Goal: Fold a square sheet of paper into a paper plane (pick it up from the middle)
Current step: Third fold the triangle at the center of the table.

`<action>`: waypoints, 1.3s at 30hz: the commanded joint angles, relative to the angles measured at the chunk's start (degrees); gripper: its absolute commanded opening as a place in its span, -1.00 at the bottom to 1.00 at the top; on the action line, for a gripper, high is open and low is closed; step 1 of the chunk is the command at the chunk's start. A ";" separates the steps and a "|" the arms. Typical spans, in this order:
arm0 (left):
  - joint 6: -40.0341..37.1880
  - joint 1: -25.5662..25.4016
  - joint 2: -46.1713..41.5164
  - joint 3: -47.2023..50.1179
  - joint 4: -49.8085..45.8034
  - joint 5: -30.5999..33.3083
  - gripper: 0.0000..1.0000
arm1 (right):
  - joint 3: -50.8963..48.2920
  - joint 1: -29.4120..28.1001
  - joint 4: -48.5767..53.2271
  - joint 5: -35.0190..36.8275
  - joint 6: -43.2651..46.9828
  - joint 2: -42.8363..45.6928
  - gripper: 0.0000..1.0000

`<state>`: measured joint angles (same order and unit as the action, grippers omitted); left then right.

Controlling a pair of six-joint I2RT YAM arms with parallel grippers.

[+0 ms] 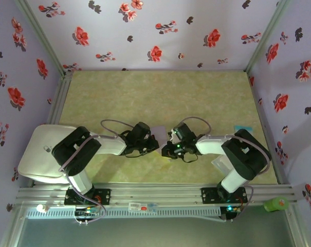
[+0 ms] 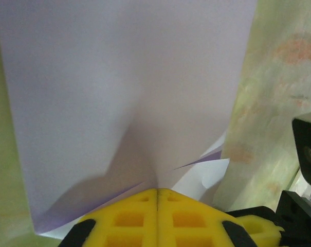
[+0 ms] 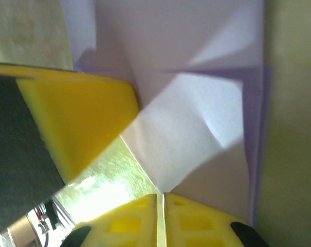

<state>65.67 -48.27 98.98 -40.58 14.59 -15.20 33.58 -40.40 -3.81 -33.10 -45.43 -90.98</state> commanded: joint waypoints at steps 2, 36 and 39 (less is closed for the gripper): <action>1.11 0.37 1.13 2.53 -4.58 2.02 -0.96 | -2.50 0.41 5.78 1.20 1.72 3.00 -0.75; 1.96 0.78 0.48 1.48 -4.04 0.00 -0.94 | 1.92 4.89 6.09 -4.36 -0.43 4.61 -0.71; 2.10 0.94 0.40 1.74 -3.29 -0.65 -0.93 | -0.36 4.91 6.40 -2.27 -0.62 4.30 -0.71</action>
<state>67.59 -47.83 99.00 -39.90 15.99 -16.08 33.78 -35.86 2.85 -36.07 -45.67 -85.97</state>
